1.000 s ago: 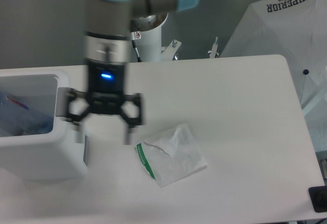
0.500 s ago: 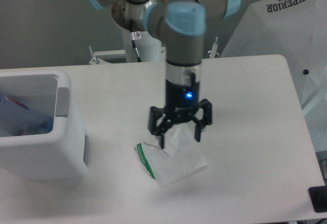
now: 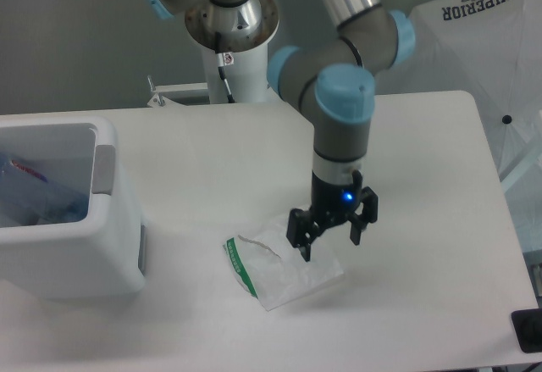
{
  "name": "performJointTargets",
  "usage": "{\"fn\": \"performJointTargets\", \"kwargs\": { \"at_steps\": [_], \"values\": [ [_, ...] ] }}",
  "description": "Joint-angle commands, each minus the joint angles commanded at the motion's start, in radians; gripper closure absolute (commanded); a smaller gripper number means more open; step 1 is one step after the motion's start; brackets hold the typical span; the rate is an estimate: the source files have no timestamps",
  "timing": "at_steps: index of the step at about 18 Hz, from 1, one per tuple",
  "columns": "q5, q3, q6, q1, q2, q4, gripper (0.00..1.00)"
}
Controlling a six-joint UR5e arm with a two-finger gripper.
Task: Place the trash in the trash can
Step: 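Move the gripper back over the clear plastic bag, then lower the gripper and pinch the edge of the plastic bag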
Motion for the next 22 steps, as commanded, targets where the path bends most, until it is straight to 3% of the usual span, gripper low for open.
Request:
{"fn": "performJointTargets", "kwargs": {
  "at_steps": [4,6,22],
  "values": [
    [0.026,0.017,0.112,0.011,-0.095,0.002,0.00],
    [0.026,0.024,0.150,0.017,-0.117,0.002,0.00],
    [0.021,0.006,0.150,0.014,-0.111,0.000,0.00]
  ]
}}
